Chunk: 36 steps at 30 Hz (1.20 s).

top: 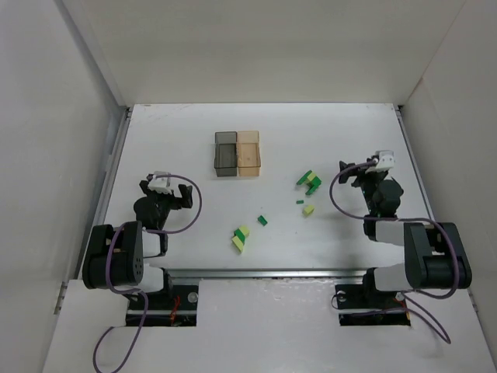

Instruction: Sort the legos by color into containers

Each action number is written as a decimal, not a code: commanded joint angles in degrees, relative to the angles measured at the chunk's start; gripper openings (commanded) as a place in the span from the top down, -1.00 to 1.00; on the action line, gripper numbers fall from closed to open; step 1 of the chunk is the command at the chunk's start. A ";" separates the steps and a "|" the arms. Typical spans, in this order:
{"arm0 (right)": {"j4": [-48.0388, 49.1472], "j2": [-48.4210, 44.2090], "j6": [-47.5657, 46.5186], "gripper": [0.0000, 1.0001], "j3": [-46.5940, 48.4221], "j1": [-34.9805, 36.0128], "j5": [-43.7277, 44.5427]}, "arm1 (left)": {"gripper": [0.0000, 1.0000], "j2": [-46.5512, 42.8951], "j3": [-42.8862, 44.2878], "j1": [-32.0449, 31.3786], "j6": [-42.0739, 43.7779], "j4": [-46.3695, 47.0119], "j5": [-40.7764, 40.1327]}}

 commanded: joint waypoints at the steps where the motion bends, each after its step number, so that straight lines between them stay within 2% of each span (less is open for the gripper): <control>1: -24.73 -8.49 -3.85 -1.00 15.82 1.90 -0.01 | -0.99 -0.97 1.01 -0.20 -0.13 16.51 0.97; 2: -24.93 -8.53 -3.87 -1.00 15.89 1.92 0.01 | -0.99 -0.97 1.01 -0.20 -0.13 16.51 0.97; 3: -29.11 -9.05 -5.87 -1.00 22.33 3.39 1.06 | -0.99 -0.97 1.01 -0.20 0.56 16.51 0.97; 5: -36.75 -9.94 -13.14 -1.00 27.82 5.59 3.43 | -0.99 -0.97 1.01 -1.33 1.87 15.72 0.44; 7: -39.86 -10.73 -19.05 -1.00 35.09 10.25 10.44 | -0.99 -1.75 0.22 -1.35 1.89 17.21 1.14; 9: -43.82 -10.73 -29.32 -1.00 39.86 13.85 16.94 | -0.99 -2.98 0.74 -1.35 1.89 15.38 0.62; 10: -44.87 -10.73 -32.58 -1.00 41.98 17.35 24.46 | -0.99 -2.99 0.75 -1.35 1.89 13.98 0.62; 12: -45.50 -8.27 -41.02 -1.00 47.34 20.62 33.02 | -0.99 -2.99 1.28 -1.87 1.89 13.96 0.62; 13: -45.50 -7.31 -42.70 -1.00 48.84 22.90 41.15 | -0.99 -2.99 1.28 -1.87 1.89 13.96 0.62; 14: -45.50 -6.34 -42.72 -1.00 52.25 23.79 45.58 | -0.99 -2.99 1.28 -1.87 1.89 13.96 0.62; 17: -46.02 -1.77 -36.59 -1.00 58.58 25.99 59.80 | -0.99 -2.99 1.28 -1.87 1.89 13.44 0.09; 18: -50.90 -0.20 -34.30 -1.00 59.91 26.52 59.86 | -0.99 -2.99 1.28 -1.87 1.89 13.44 0.09; 19: -54.60 0.34 -33.32 -1.00 60.97 27.13 59.17 | -0.99 -3.68 2.41 -1.87 0.84 12.56 -2.17; 21: -59.45 0.87 -30.61 -1.00 61.77 29.15 53.29 | -0.99 -8.75 7.40 -0.74 1.09 -7.29 2.61; 22: -63.13 0.87 -25.80 -1.00 62.30 29.77 50.66 | -0.99 -14.62 16.57 -0.73 2.58 -16.18 7.60; 24: -68.06 0.35 -19.02 -1.00 62.82 29.78 36.28 | -0.99 -17.48 23.74 -0.73 1.71 -26.94 13.77; 25: -71.39 -0.44 -12.90 -1.00 62.83 27.69 23.78 | -0.99 -19.32 28.74 -0.73 7.54 -30.04 19.89; 26: -72.56 -0.44 -10.14 -1.00 62.83 27.67 23.66 | -0.99 -20.03 30.61 -1.43 7.60 -30.07 22.74; 27: -73.52 -0.44 -7.94 -1.00 62.31 26.97 14.52 | -0.99 -20.65 32.11 -2.13 18.48 -32.16 24.42; 28: -74.84 -0.44 -6.44 -1.00 62.30 26.36 11.47 | -0.99 -20.65 33.17 -3.09 24.07 -36.79 24.43; 30: -81.33 1.92 -3.96 -1.00 62.82 26.35 5.33 | -0.99 -21.44 35.46 -7.82 34.18 -42.08 16.65; 31: -84.49 3.32 -3.96 -1.00 64.57 26.35 3.63 | -0.99 -21.44 36.34 -9.50 43.02 -48.55 13.83; 32: -91.22 6.03 -3.18 -1.00 65.54 26.87 2.40 | -0.99 -20.84 39.30 -10.91 46.94 -52.53 11.71; 34: -95.14 7.81 -1.42 -1.00 65.55 28.44 1.86 | -0.99 -19.79 43.88 -13.82 51.01 -61.49 8.62; 35: -95.68 7.82 -0.80 -0.96 63.29 29.33 1.86 | -0.99 -19.08 46.51 -14.43 49.02 -69.80 7.92; 36: -94.38 7.82 -0.19 -0.89 61.35 30.29 0.73 | -0.99 -17.42 52.02 -14.44 46.56 -73.28 6.87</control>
